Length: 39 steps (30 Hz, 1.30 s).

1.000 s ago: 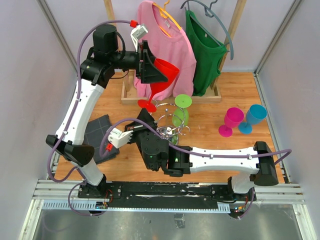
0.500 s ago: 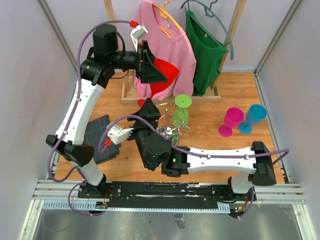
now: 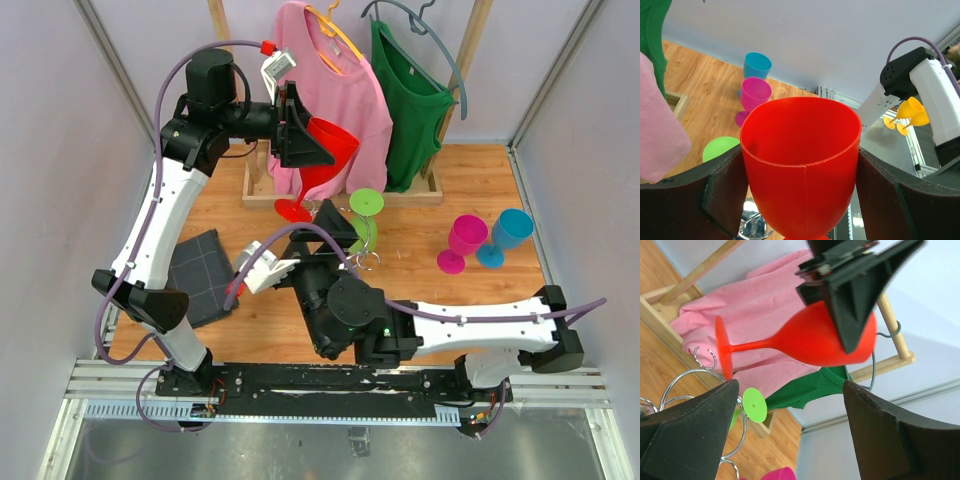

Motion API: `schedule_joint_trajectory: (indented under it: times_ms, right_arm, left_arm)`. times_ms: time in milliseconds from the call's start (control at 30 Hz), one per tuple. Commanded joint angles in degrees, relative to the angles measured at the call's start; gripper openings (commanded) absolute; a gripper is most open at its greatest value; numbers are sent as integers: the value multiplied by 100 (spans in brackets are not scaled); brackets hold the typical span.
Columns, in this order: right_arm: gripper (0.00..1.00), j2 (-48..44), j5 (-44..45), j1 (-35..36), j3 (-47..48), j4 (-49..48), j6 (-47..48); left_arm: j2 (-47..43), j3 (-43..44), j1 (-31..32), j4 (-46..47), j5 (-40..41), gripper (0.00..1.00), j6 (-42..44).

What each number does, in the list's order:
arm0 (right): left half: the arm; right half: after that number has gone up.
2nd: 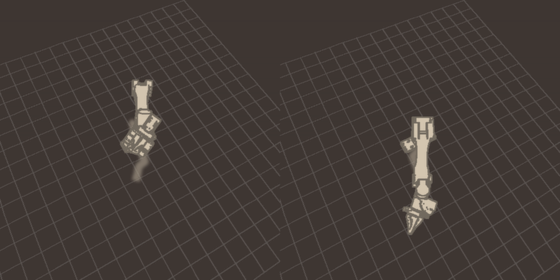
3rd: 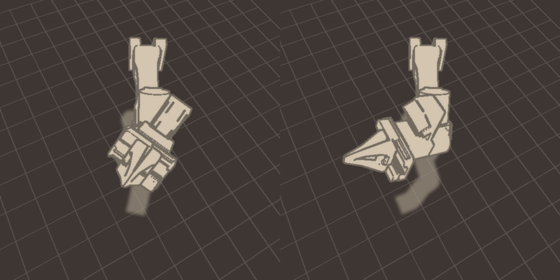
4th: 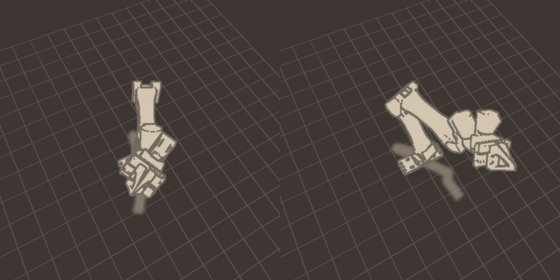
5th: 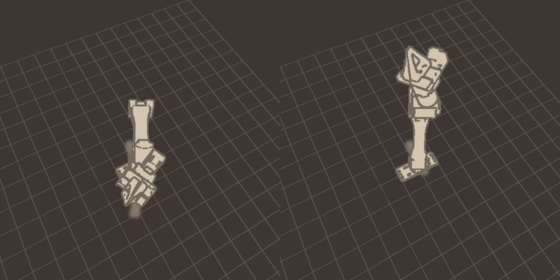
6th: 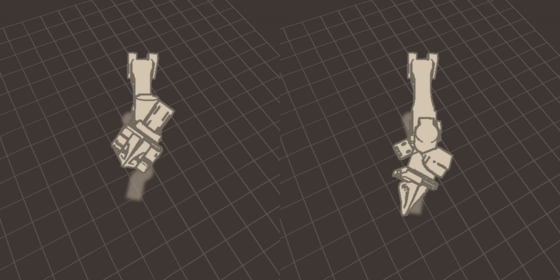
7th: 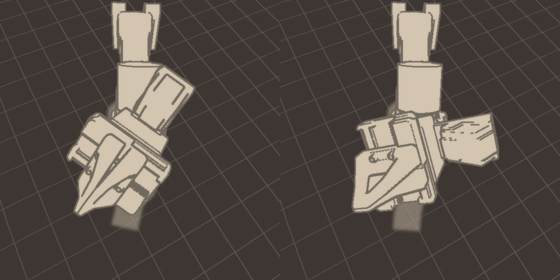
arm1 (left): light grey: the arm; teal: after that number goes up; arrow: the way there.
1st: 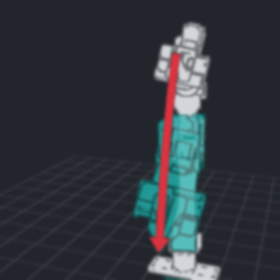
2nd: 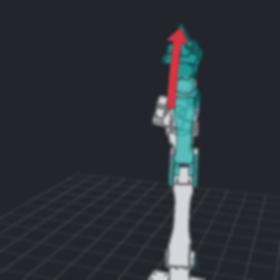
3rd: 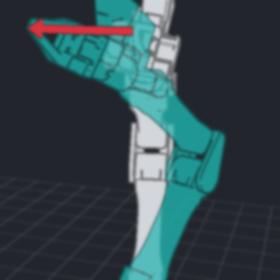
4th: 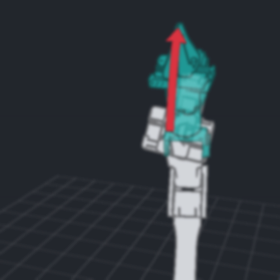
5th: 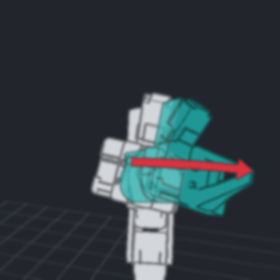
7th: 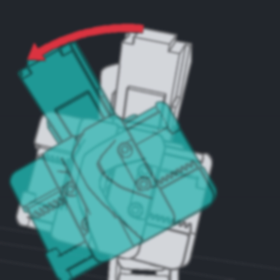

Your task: Take the wine glass off the wine glass rack

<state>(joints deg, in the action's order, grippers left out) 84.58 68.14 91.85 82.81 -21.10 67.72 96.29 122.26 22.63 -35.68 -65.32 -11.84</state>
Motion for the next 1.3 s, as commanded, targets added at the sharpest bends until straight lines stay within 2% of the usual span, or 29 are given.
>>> schedule_joint_trajectory:
  times_ms: [0,200,367,467,600,733,867,1000,1133,1267]
  right_arm:
    - [86,-368,506,327,486,18,-392]
    - [86,-628,839,370,1761,186,-828]
    - [84,-510,873,259,3162,317,-678]
    - [84,-535,932,94,3458,323,-645]
    - [84,-714,1087,-118,3601,372,-1097]
    - [81,-746,1278,-170,3991,775,-1740]
    - [82,-617,1433,-172,4379,915,-1937]
    - [84,-79,1200,-215,5386,1103,-1839]
    - [86,684,544,-259,6502,1407,-1784]
    - [92,1038,-159,-469,6259,1853,-1948]
  left_arm:
    - [42,79,18,83,-158,70,24]
    - [-38,-55,15,83,-202,70,115]
    - [-12,-64,25,87,-148,70,272]
    - [114,130,75,77,-13,71,384]
    - [156,321,284,-129,324,71,823]
    - [41,243,520,-368,674,72,1380]
    - [1,157,609,-371,804,72,1551]
    - [13,177,645,-378,915,72,1748]
    - [71,256,663,-383,976,72,1796]
    - [0,221,663,-378,1073,71,1839]
